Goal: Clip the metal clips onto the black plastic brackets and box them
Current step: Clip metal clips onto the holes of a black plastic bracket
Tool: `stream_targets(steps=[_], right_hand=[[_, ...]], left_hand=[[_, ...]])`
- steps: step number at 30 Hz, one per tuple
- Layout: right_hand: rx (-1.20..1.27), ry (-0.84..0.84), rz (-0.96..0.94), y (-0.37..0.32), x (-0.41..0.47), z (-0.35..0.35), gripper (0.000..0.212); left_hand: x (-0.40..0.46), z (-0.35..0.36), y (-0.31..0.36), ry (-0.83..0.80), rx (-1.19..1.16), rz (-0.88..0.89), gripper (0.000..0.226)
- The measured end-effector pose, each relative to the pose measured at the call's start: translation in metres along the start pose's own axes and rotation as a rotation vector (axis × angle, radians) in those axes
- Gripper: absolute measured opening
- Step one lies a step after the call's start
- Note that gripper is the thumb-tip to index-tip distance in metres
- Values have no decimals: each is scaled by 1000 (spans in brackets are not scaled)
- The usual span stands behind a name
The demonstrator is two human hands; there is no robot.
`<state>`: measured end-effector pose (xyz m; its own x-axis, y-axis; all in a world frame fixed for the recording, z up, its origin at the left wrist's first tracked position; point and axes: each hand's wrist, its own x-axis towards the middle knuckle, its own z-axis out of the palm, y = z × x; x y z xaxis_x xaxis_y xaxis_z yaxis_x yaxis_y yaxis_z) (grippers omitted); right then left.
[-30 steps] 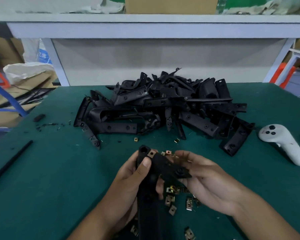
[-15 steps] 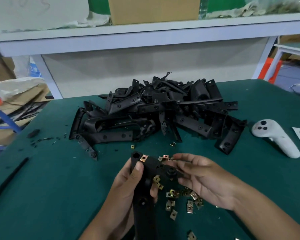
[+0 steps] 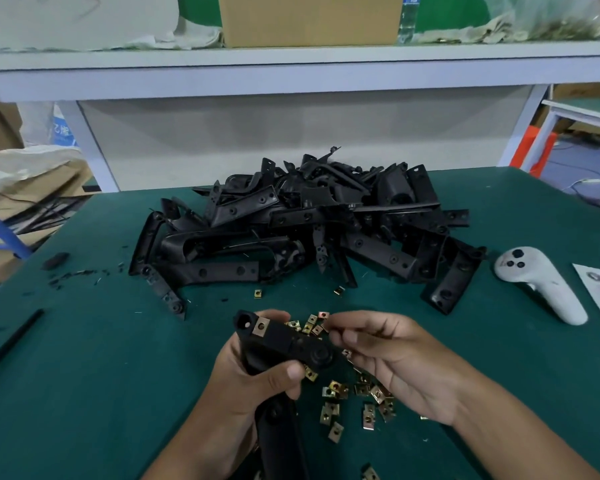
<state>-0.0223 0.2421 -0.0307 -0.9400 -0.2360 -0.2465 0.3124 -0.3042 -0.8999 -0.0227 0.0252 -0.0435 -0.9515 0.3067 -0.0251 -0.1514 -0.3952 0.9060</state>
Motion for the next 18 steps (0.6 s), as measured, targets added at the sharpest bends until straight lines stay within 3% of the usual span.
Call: stream_targets(steps=[4, 8, 14, 18], right_hand=[[-3, 27, -88, -1, -1, 1, 37], [-23, 26, -118, 0, -1, -1, 47], [-86, 39, -145, 1, -2, 2, 57], [-54, 67, -176, -1, -3, 5, 38]], left_hand=[[0, 2, -1, -13, 22, 19, 81], [-2, 4, 2, -36, 74, 15, 80], [-4, 6, 3, -51, 119, 26, 60], [-5, 5, 3, -49, 108, 20, 63]])
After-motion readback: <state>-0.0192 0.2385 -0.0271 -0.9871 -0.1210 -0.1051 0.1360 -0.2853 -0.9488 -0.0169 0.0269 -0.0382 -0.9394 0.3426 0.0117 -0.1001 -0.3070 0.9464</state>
